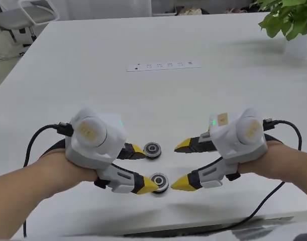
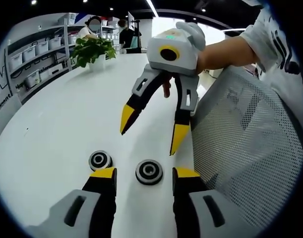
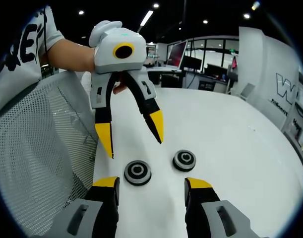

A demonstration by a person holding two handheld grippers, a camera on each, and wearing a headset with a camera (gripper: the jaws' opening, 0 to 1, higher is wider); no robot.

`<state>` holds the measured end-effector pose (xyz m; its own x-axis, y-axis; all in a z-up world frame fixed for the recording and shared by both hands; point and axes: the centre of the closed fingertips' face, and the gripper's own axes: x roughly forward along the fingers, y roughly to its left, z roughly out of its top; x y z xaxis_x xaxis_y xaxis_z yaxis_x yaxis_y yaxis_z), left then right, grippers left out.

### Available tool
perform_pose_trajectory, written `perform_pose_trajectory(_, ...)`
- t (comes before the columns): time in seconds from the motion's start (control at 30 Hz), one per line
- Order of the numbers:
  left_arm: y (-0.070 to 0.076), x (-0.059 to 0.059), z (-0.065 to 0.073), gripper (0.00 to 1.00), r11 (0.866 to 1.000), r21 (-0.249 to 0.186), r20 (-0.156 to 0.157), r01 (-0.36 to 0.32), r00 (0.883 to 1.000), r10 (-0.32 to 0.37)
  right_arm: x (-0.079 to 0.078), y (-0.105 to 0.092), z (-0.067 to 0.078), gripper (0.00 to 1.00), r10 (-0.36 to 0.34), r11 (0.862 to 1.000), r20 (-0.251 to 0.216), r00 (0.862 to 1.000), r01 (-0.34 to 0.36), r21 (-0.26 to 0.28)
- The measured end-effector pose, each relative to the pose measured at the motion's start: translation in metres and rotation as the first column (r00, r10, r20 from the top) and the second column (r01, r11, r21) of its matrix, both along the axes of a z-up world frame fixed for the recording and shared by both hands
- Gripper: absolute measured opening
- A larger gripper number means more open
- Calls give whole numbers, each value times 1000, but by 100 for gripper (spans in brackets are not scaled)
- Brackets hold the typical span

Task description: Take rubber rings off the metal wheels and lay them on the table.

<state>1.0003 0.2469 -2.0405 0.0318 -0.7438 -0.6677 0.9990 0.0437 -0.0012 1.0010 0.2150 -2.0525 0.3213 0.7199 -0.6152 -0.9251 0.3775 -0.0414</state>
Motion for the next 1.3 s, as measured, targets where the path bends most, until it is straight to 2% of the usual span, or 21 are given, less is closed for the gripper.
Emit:
perform_pose_trajectory(0.5, -4, -7, -16, 32, 998, 43, -5, 43, 999, -43, -3, 2, -4, 50, 7, 1000, -11, 1000, -7, -1)
perform_pose_trajectory(1.1, -11, -12, -23, 19, 997, 50, -27, 60, 998, -59, -5, 1, -8, 50, 5, 1000, -19, 1000, -6, -8)
perform_pose_trajectory(1.2, -13, -11, -24, 17, 998, 41, -41, 47, 998, -45, -5, 0, -9, 50, 6, 1000, -21, 1000, -6, -8)
perform_pose_trajectory(1.3, -12, -10, -26, 16, 998, 51, -32, 46, 998, -45, -5, 0, -9, 50, 5, 1000, -22, 1000, -5, -9)
